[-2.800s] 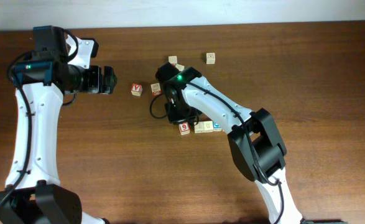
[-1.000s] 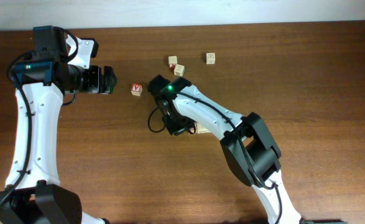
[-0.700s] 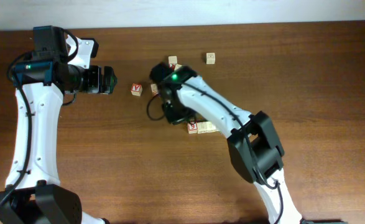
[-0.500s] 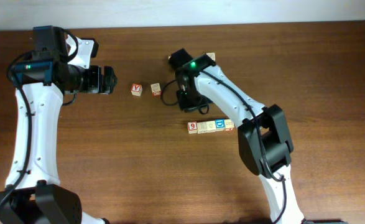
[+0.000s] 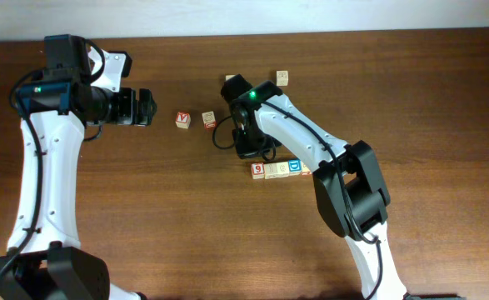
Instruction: Rotate 5 blocks
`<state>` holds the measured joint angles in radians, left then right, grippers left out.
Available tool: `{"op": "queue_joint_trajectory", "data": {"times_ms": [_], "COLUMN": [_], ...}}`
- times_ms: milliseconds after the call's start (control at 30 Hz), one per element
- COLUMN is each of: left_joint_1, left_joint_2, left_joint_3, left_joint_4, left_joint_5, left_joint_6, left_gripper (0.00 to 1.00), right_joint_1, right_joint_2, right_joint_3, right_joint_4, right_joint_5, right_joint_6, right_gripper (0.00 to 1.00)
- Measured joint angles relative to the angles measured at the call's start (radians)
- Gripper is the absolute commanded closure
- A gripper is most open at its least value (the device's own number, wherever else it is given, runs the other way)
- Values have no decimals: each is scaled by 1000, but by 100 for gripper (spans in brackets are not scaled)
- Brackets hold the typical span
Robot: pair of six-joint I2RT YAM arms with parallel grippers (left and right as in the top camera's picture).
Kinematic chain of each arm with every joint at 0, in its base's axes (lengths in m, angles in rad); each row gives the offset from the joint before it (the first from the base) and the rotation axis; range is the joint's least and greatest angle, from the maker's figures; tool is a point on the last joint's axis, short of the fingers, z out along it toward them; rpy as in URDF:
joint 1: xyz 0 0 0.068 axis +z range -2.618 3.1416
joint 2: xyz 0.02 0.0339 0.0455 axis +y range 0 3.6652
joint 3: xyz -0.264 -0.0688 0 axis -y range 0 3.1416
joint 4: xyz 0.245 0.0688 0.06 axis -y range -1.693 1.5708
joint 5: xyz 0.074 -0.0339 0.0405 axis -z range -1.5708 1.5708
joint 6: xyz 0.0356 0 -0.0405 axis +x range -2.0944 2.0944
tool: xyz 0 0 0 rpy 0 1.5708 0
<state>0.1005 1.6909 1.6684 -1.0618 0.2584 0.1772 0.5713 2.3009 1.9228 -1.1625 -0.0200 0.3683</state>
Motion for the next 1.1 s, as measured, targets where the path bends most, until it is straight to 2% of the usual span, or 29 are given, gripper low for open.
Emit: {"op": "queue_joint_trajectory", "data": {"times_ms": [1100], "left_joint_1": [0], "left_joint_2": [0], "left_joint_3": [0], "left_joint_4": [0], "left_joint_5": [0], "left_joint_6": [0], "left_gripper": [1], "right_joint_1": [0], "right_joint_2": [0], "right_joint_3": [-2], "right_joint_4": [-79], "right_joint_5": [-16], "right_joint_6": [2], "right_gripper": [95]}}
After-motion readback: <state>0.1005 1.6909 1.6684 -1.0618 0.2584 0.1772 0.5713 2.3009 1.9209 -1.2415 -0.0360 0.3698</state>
